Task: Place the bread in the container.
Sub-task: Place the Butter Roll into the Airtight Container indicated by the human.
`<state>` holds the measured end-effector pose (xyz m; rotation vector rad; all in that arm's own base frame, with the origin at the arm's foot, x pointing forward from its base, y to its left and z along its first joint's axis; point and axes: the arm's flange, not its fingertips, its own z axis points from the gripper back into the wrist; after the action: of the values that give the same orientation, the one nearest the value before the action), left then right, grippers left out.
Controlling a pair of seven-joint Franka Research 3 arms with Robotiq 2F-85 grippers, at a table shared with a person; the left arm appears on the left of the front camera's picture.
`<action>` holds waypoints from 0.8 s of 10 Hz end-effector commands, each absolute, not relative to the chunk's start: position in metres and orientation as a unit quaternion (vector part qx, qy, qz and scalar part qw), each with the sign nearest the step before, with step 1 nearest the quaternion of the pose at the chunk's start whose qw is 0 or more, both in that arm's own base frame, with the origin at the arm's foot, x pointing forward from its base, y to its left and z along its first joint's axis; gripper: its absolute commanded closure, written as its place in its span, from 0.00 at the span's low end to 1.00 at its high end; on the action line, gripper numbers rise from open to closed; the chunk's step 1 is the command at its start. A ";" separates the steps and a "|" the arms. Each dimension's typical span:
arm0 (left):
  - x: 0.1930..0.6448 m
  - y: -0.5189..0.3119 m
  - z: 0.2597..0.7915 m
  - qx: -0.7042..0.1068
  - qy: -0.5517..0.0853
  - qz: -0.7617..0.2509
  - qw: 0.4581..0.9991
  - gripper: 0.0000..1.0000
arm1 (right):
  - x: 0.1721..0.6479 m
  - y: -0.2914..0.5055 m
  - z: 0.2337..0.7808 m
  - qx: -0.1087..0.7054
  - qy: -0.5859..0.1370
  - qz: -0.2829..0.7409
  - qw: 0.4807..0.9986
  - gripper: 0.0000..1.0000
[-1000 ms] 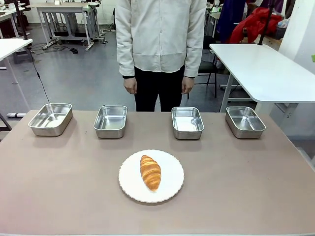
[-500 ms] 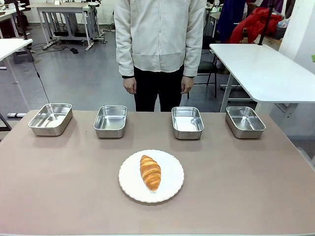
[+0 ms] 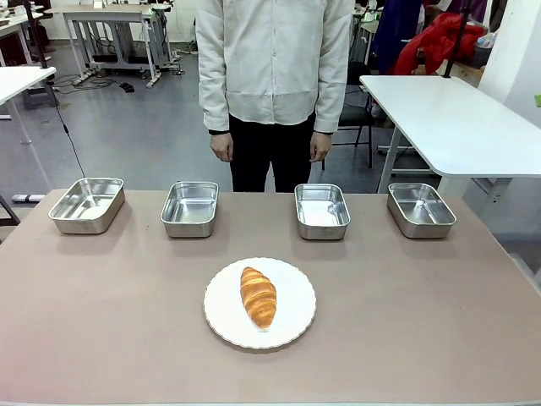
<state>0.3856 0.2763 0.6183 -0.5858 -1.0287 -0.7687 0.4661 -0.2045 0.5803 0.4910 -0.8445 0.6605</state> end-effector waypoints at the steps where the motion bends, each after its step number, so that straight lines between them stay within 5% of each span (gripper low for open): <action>1: 0.384 0.277 0.619 -0.271 -0.478 -0.359 0.754 0.00 | 0.466 -0.203 0.582 0.234 -0.401 0.315 0.828 0.00; 8: 0.384 0.277 0.619 -0.271 -0.478 -0.359 0.754 0.00 | 0.466 -0.203 0.582 0.234 -0.401 0.315 0.828 0.00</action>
<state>0.3856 0.2763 0.6183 -0.5858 -1.0287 -0.7687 0.4661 -0.2045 0.5803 0.4911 -0.8444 0.6605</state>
